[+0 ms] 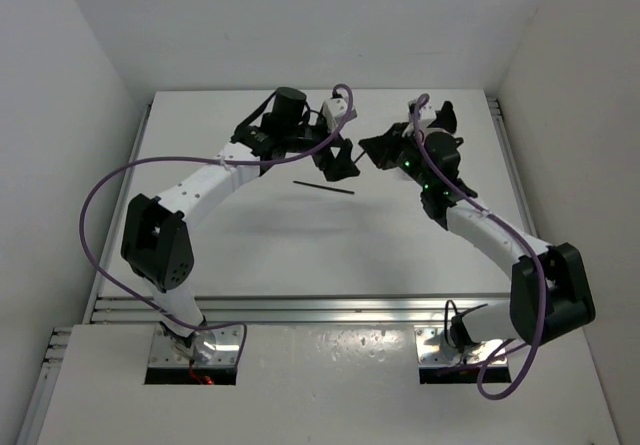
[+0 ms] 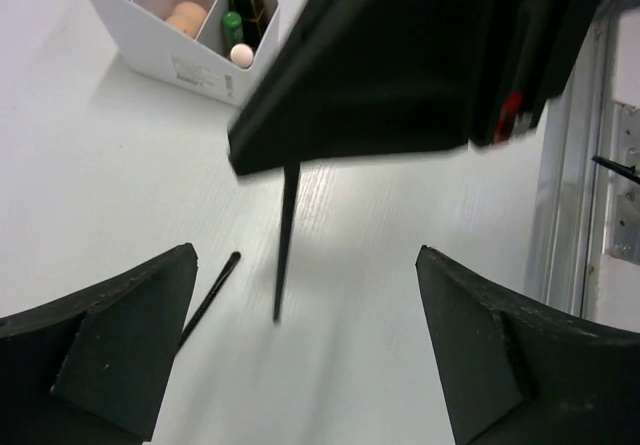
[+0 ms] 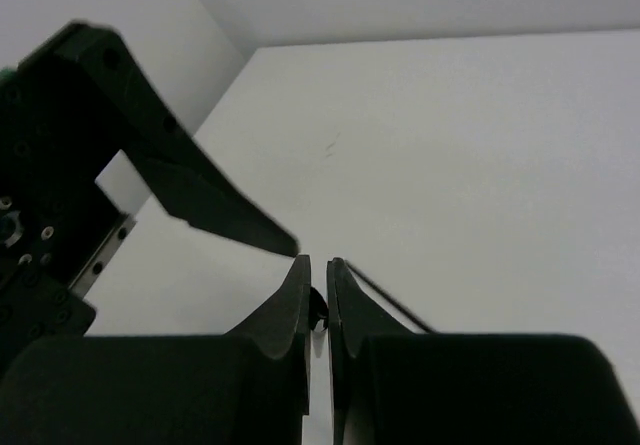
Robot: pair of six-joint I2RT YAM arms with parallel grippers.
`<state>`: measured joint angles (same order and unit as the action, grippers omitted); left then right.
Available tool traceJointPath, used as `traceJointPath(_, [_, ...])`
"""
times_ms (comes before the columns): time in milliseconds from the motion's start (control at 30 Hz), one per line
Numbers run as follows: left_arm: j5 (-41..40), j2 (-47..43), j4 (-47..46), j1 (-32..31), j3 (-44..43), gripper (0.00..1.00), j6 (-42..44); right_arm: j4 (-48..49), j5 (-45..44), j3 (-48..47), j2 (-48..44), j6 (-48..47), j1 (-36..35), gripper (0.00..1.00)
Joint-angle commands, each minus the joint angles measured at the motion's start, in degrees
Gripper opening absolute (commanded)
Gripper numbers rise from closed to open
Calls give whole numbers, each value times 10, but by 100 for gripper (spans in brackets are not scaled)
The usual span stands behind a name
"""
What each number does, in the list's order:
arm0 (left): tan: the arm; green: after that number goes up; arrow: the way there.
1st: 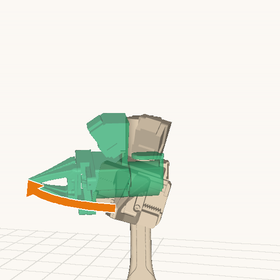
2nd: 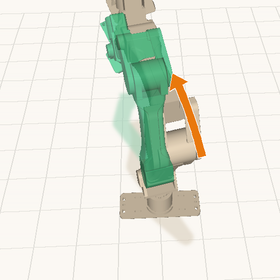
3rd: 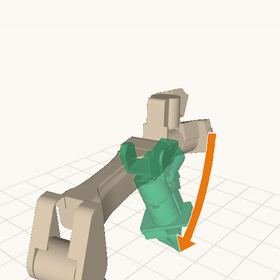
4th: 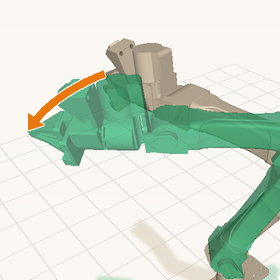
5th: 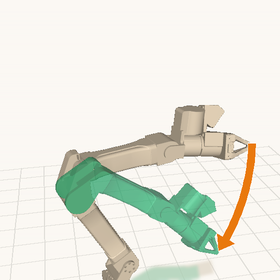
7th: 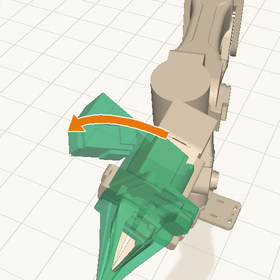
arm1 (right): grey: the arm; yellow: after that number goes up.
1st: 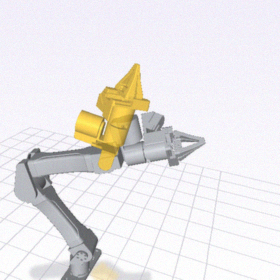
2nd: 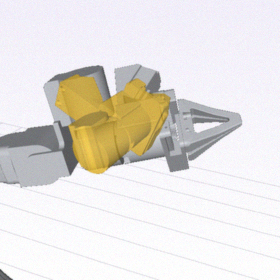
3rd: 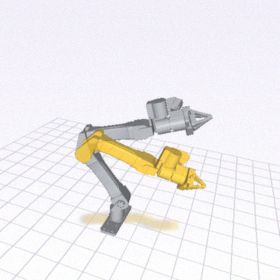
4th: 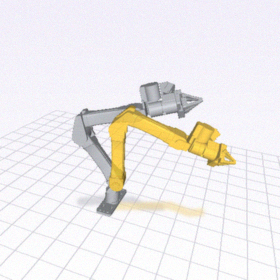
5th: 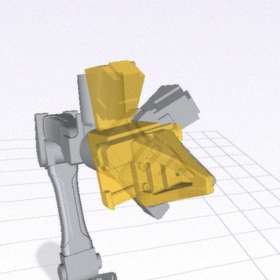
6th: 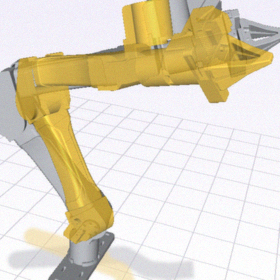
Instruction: Organize the makeup
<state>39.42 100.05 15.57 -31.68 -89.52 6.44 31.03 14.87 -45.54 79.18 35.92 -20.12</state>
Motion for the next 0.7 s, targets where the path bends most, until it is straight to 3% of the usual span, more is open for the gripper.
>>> traceJointPath(0, [-30, -6, 16, 9, -22, 98, 21, -24, -33, -67, -3, -107, 32, 0])
traceJointPath(100, [-110, -16, 35, 28, -16, 99, 48, -81, -62, -141, 32, -195, 76, 0])
traceJointPath(267, [-223, -46, 53, 40, 24, 99, 96, -86, -114, -219, 98, -286, 126, 0])
traceJointPath(467, [-262, -80, 58, 64, 89, 99, 120, -41, -115, -312, 241, -273, 176, 0])
traceJointPath(667, [-269, -86, 58, 88, 120, 99, 120, -20, -127, -358, 309, -270, 188, 0])
